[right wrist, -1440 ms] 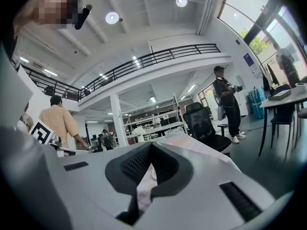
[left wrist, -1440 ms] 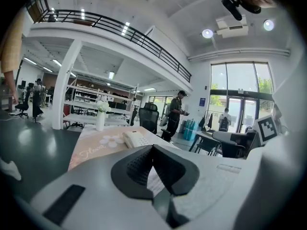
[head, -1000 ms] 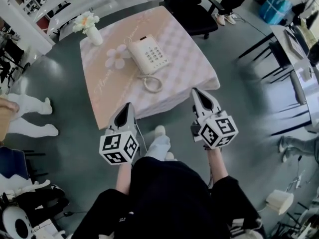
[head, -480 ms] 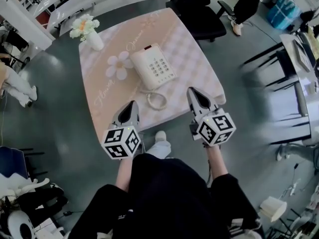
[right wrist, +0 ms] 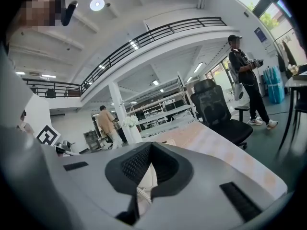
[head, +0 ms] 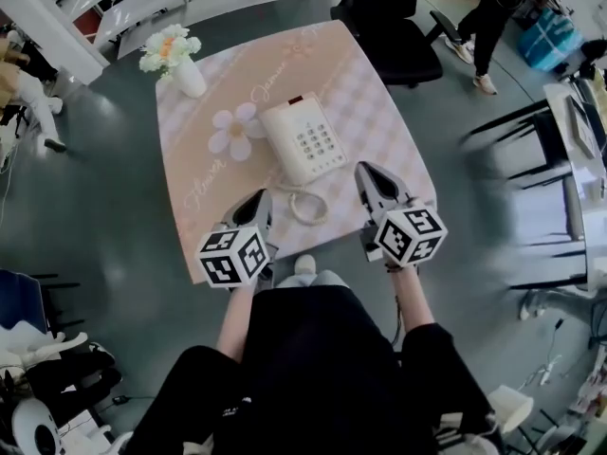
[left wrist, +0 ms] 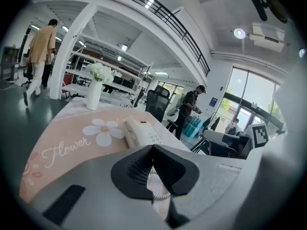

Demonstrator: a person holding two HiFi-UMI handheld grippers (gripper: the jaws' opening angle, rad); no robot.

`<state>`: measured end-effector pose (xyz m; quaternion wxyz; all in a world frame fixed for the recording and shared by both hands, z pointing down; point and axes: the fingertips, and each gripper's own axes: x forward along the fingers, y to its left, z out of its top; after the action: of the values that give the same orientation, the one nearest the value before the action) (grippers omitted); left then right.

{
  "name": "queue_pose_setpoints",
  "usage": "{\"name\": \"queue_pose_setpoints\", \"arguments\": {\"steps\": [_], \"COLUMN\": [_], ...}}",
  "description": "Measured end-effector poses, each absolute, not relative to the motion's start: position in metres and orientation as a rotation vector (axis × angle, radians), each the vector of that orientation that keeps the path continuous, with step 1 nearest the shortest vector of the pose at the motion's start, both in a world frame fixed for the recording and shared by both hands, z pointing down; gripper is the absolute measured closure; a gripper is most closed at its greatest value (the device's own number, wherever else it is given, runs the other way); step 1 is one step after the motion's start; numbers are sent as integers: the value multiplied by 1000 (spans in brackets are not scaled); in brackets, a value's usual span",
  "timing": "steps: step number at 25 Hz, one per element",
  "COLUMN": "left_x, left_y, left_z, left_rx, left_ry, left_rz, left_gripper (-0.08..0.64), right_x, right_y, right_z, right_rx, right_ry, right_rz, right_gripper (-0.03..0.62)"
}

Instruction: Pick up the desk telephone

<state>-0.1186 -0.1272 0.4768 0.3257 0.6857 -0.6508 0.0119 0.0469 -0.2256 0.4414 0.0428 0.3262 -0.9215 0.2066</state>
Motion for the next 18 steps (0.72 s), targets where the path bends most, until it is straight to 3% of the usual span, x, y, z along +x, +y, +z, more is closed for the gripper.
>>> {"name": "queue_pose_setpoints", "arguments": {"steps": [18], "left_x": [-126], "left_y": [-185], "left_z": [520], "left_rx": [1650], "left_ry": [-1645], "left_rz": [51], "left_gripper": [552], "right_x": [-3], "right_y": [-306], "right_z": [493], "right_rx": [814], "right_ry": [-2718], "right_rz": [800], "right_gripper": [598]}}
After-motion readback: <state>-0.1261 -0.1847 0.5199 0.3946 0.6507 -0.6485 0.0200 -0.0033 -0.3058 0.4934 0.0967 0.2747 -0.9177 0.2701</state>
